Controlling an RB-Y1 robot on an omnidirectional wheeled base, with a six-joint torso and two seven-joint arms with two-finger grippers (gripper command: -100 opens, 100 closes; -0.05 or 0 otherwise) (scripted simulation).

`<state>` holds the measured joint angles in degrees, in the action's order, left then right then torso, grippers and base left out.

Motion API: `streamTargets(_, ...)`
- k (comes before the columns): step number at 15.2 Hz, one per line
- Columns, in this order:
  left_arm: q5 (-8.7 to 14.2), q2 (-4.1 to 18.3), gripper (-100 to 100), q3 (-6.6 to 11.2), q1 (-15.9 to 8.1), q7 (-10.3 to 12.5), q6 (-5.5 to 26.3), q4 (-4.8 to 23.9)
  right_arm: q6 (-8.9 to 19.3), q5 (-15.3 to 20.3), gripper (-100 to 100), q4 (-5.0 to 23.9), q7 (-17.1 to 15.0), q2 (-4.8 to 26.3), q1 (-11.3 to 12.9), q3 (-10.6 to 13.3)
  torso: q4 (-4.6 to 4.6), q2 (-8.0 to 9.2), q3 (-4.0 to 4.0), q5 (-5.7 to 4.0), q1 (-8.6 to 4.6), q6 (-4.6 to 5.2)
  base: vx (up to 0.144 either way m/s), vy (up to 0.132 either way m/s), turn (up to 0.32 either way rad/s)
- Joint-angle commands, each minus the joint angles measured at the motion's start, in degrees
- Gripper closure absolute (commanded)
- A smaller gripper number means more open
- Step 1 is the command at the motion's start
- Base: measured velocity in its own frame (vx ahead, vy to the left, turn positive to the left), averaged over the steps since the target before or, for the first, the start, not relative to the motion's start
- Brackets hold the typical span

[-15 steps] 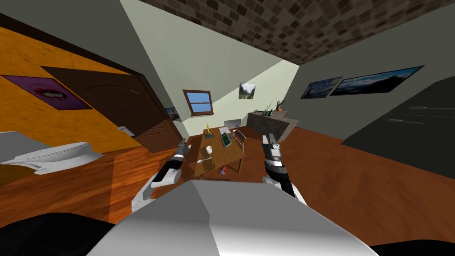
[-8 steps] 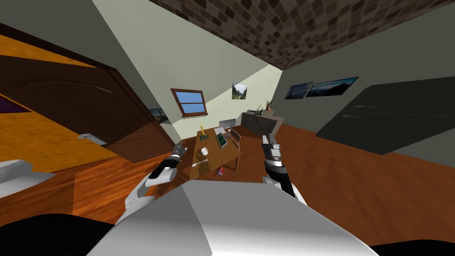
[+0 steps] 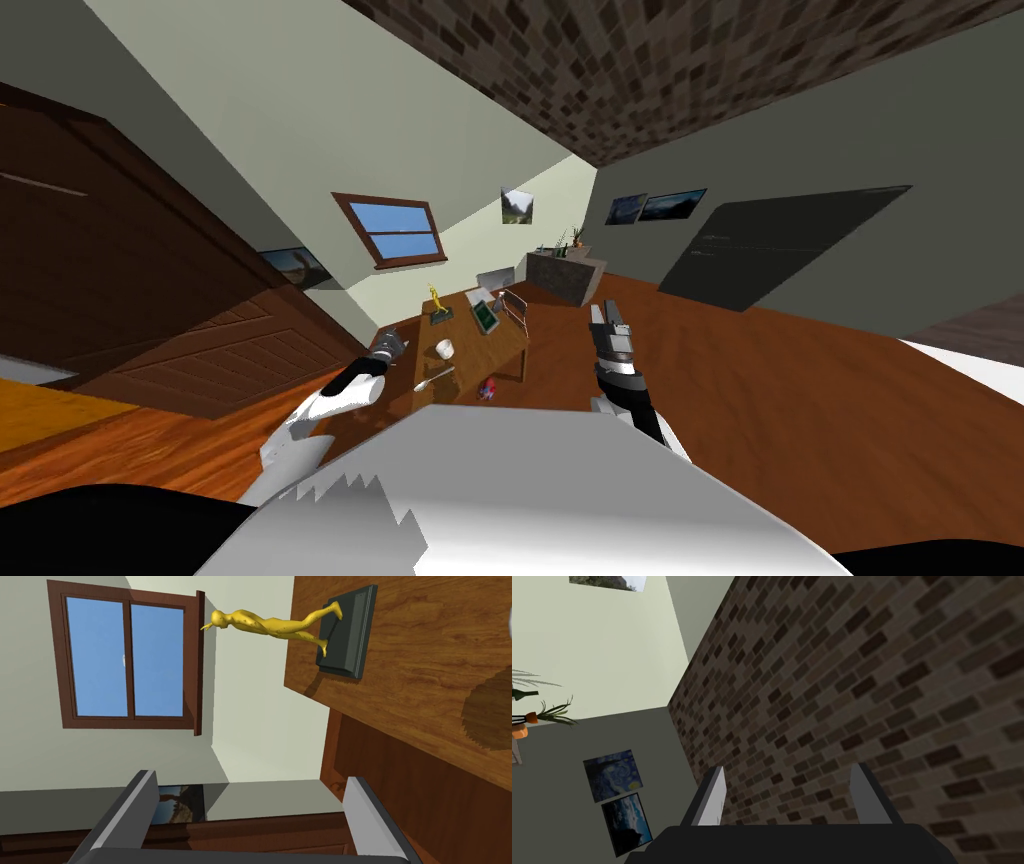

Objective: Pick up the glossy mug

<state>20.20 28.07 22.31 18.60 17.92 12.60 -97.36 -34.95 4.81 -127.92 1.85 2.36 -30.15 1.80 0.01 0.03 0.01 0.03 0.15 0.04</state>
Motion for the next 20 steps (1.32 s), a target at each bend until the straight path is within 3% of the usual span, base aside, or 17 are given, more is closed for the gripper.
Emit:
streamTargets(1, 0.6, 0.6, -100, 0.51, 0.3, 0.4, 2.1, 0.8, 0.0, 0.0, 0, 0.0, 0.0, 0.0, 0.0, 0.0, 0.0, 0.0, 0.0, 0.0, 0.0, 0.0, -0.011, 0.015, -0.096)
streamTargets(2, 1.7, 1.9, -100, 2.07, -0.3, 1.1, 4.0, 3.3, 0.0, 0.0, 0, 0.0, 0.0, 0.0, 0.0, 0.0, 0.0, 0.0, 0.0, 0.01, 0.01, -0.05, -0.009, 0.005, -0.378)
streamTargets(5, 1.7, 1.9, -100, 2.07, -0.3, 1.1, 5.7, 3.5, 0.0, 0.0, 0, 0.0, 0.0, 0.0, 0.0, 0.0, 0.0, -0.01, 0.0, 0.01, 0.01, -0.05, -0.011, 0.013, -0.142)
streamTargets(6, 2.8, 3.2, -100, 3.61, -0.8, 1.9, 7.8, 6.2, 0.0, 0.0, 0, 0.0, 0.0, 0.0, 0.0, 0.0, 0.0, -0.01, 0.0, 0.0, 0.0, -0.08, -0.009, 0.001, -0.323)
streamTargets(8, 2.8, 3.2, -100, 3.61, -0.8, 1.9, 9.3, 6.2, 0.0, 0.0, 0, 0.0, 0.0, 0.0, 0.0, 0.0, 0.0, -0.02, -0.01, 0.0, 0.0, 0.02, -0.012, 0.015, -0.286)
streamTargets(9, 3.9, 4.4, -100, 5.11, -1.4, 2.7, 11.0, 8.7, 0.0, 0.0, 0, 0.0, 0.0, 0.0, 0.0, 0.0, 0.0, -0.01, -0.01, 0.0, 0.01, -0.05, -0.014, 0.017, -0.342)
streamTargets(11, 3.9, 4.4, -100, 5.11, -1.4, 2.7, 12.9, 9.0, 0.0, 0.0, 0, 0.0, 0.0, 0.0, 0.0, 0.0, 0.0, -0.01, -0.01, 0.02, 0.05, 0.01, -0.014, 0.024, -0.246)
streamTargets(12, 5.0, 5.5, -100, 6.58, -1.9, 3.4, 14.5, 11.4, 0.0, 0.0, 0, 0.0, 0.0, 0.0, 0.0, 0.0, 0.0, -0.01, -0.01, 0.02, 0.05, -0.05, -0.012, 0.012, -0.273)
streamTargets(14, 5.0, 5.5, -100, 6.58, -1.9, 3.4, 16.4, 11.8, 0.0, 0.0, 0, 0.0, 0.0, 0.0, 0.0, 0.0, 0.0, -0.02, -0.01, 0.01, 0.04, 0.01, -0.012, 0.019, -0.269)
streamTargets(15, 6.1, 6.6, -100, 8.02, -2.3, 4.1, 18.2, 14.1, 0.0, 0.0, 0, 0.0, 0.0, 0.0, 0.0, 0.0, 0.0, -0.02, -0.01, 0.01, 0.04, -0.05, -0.013, 0.017, -0.29)
streamTargets(17, 6.1, 6.6, -100, 8.02, -2.3, 4.1, 20.0, 14.6, 0.0, 0.0, 0, 0.0, 0.0, 0.0, 0.0, 0.0, 0.0, -0.02, -0.01, 0.02, 0.04, 0.02, -0.014, 0.022, -0.269)
streamTargets(18, 7.2, 7.6, -100, 9.4, -2.8, 4.9, 21.8, 16.6, 0.0, 0.0, 0, 0.0, 0.0, 0.0, 0.0, 0.0, -0.01, -0.02, -0.01, 0.02, 0.05, -0.05, -0.017, 0.02, -0.322)
streamTargets(20, 7.2, 7.6, -100, 9.4, -2.8, 4.9, 23.5, 17.4, 0.0, 0.0, 0, 0.0, 0.0, 0.0, 0.0, 0.0, 0.0, -0.02, -0.01, 0.01, 0.07, 0.01, -0.017, 0.027, -0.242)
